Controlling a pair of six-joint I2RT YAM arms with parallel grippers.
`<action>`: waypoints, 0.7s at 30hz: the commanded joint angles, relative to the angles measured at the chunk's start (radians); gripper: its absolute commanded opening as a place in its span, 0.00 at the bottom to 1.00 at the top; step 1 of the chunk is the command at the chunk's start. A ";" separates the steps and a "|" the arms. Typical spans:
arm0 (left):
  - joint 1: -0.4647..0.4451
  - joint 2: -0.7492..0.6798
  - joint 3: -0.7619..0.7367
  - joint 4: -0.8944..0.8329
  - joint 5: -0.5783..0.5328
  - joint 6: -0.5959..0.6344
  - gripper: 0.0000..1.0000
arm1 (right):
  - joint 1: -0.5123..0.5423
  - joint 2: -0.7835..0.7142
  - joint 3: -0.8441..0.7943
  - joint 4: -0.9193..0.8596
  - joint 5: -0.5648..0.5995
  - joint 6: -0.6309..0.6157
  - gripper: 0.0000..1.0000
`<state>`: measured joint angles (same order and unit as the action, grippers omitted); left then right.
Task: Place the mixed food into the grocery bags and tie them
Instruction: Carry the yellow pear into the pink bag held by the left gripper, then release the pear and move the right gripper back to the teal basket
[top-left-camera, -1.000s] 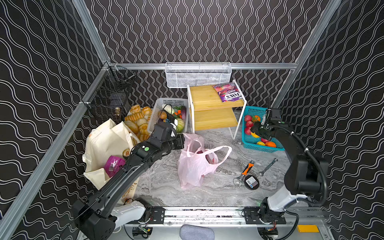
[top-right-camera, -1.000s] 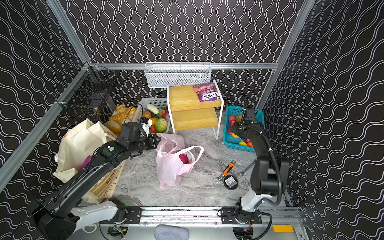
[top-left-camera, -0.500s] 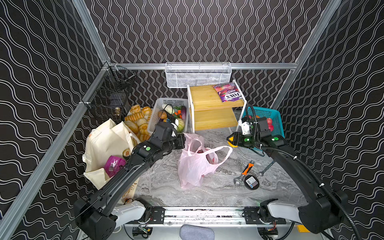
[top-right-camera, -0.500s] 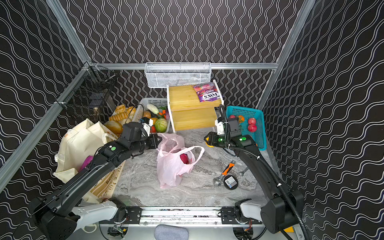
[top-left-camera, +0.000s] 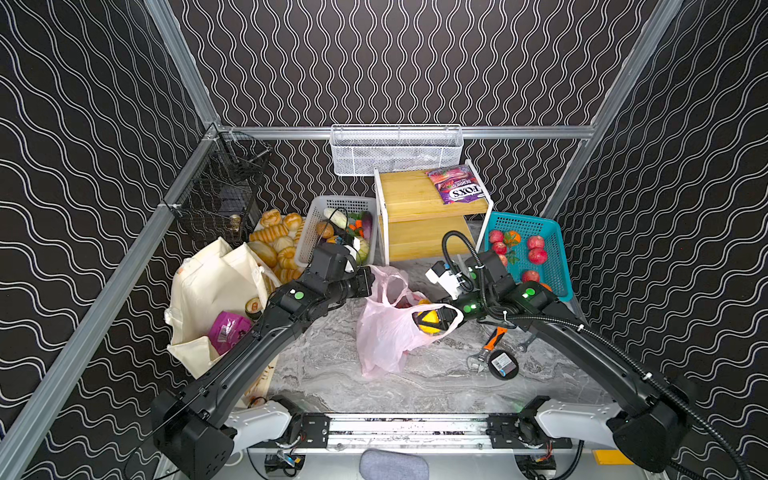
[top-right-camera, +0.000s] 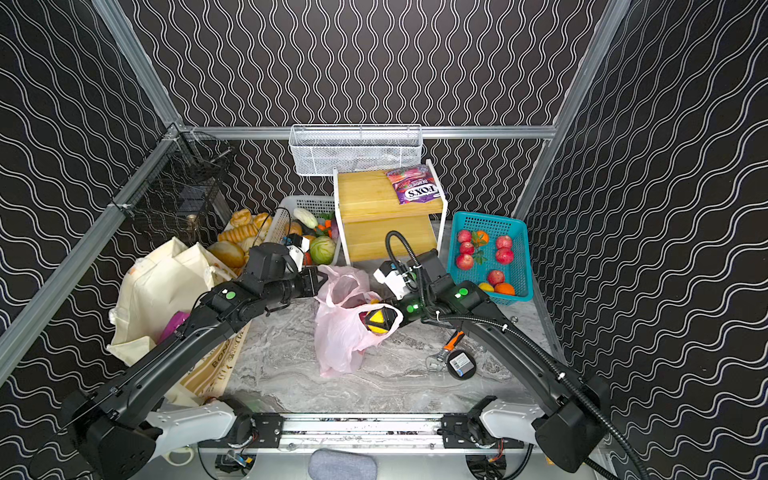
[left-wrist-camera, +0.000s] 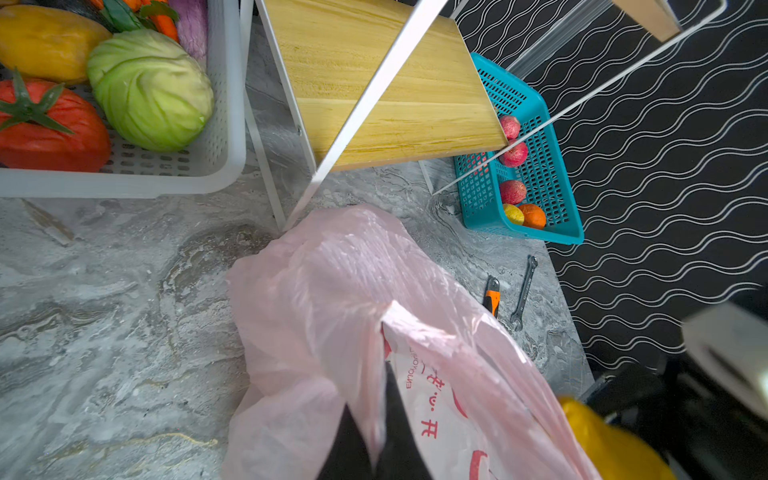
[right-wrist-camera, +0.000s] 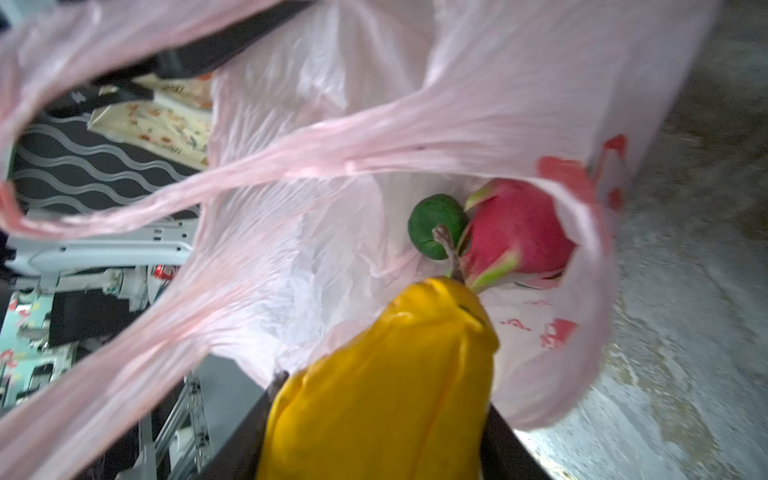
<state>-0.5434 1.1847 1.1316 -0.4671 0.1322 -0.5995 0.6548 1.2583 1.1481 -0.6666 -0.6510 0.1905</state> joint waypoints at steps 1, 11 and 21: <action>0.002 0.004 0.010 0.022 0.015 -0.003 0.00 | 0.030 0.026 0.013 0.018 -0.067 -0.065 0.47; 0.003 0.003 0.014 0.013 0.025 -0.002 0.00 | 0.034 0.177 0.108 0.149 0.043 -0.089 0.52; 0.003 -0.016 0.008 0.004 -0.010 -0.002 0.00 | 0.033 0.165 0.102 0.304 0.154 -0.014 0.93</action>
<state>-0.5434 1.1683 1.1370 -0.4721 0.1337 -0.5999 0.6884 1.4708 1.2774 -0.4866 -0.5583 0.1333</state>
